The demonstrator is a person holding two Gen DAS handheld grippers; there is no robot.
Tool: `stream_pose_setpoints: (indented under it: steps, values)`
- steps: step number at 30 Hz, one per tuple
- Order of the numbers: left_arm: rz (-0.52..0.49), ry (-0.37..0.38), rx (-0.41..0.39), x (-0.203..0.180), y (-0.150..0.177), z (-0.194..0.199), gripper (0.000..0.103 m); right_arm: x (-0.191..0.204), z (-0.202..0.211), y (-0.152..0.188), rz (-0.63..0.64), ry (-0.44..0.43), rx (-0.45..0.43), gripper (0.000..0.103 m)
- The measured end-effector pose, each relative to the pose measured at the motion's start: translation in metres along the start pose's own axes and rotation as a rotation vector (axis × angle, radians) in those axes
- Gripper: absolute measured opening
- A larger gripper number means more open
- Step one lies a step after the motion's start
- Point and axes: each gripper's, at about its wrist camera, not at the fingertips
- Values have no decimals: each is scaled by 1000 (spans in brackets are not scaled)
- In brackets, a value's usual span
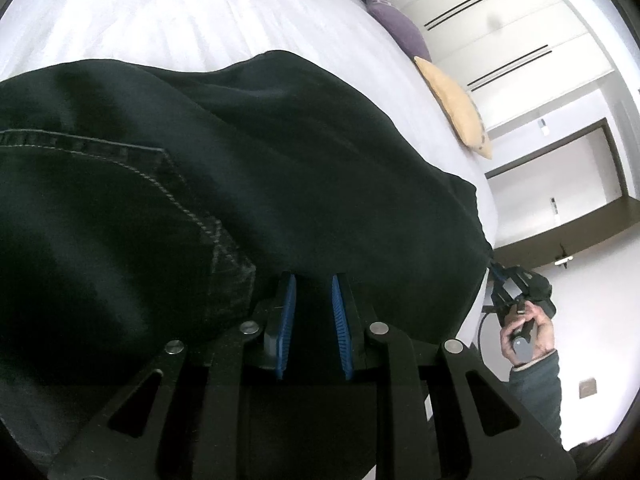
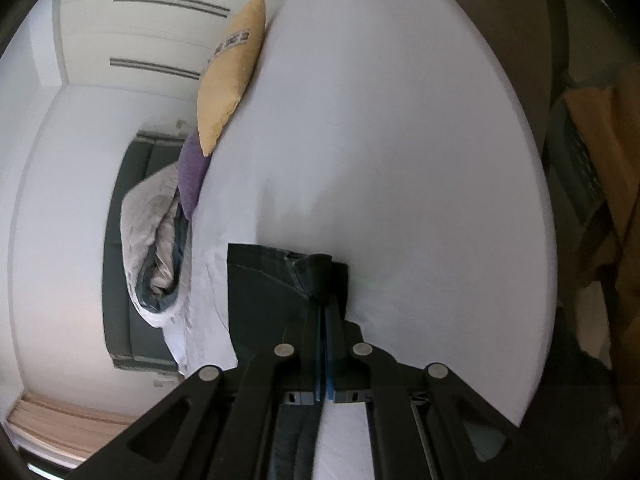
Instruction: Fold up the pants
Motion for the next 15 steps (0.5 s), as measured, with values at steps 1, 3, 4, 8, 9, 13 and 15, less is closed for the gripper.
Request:
stream_pose_setpoints:
  steps: [1,3,4,8,9,13,15]
  values:
    - [0,5,0,2,1,0,18,0,-5,-2,14,18,24,2]
    - [3,9,2,3,1,0,18,-1,-9,-5,37,10,36,2]
    - [2,5,2,3,0,0,18,-1,-7,-6,39,-3,35,3]
    - [-16,-19,3,-2,0,3,18,-3,17,-8,32,39,-35,36]
    - [-15,-21,2,-3,0,3,18,0,25,-8,43,43,-53,38]
    - [-20,-14,-7,-5,5,4,18,28,34,10,157,-43,77,37]
    - [-8,-3,-13,-4,7,4,18,45,32,31,208,-122,182,32]
Point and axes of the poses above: each gripper's, at about its wrist camera, not at the fingertips, and z roughly against the way its jaws point, x to its left, y to its underside
